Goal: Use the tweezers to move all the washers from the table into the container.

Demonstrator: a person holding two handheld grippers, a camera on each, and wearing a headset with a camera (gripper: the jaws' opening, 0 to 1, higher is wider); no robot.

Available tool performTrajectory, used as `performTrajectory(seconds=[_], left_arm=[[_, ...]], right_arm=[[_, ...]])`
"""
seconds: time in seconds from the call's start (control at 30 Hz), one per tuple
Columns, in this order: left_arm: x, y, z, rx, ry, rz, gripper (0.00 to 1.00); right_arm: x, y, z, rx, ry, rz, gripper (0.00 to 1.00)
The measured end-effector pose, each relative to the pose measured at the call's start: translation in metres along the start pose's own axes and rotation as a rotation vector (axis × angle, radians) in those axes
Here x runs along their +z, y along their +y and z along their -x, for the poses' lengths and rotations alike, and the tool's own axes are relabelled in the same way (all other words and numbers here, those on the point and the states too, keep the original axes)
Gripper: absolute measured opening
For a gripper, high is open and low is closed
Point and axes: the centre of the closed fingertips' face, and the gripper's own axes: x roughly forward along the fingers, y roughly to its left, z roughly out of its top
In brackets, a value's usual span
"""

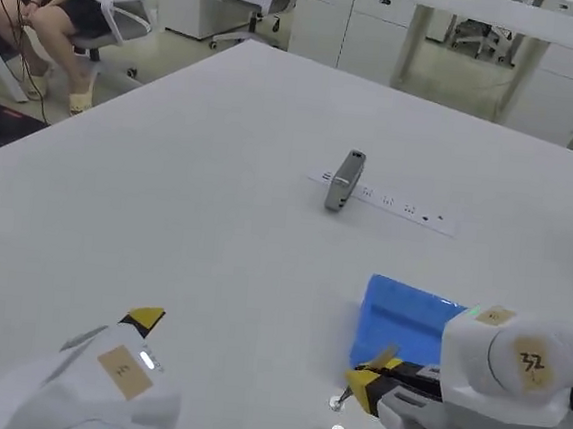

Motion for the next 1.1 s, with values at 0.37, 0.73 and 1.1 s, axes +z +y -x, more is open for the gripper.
performTrajectory(seconds=[0.37,0.73,1.1], left_arm=[[-0.001,0.000,0.000,-0.002,0.005,-0.006,0.90],[-0.004,-0.001,-0.001,-0.006,0.025,-0.015,0.88],[-0.005,-0.001,-0.001,-0.008,0.033,-0.013,0.88]], right_arm=[[0.012,-0.023,0.014,-0.050,0.007,0.046,0.02],[0.025,-0.063,0.019,-0.139,-0.017,0.018,0.02],[0.015,-0.093,-0.003,-0.184,0.015,-0.009,0.02]])
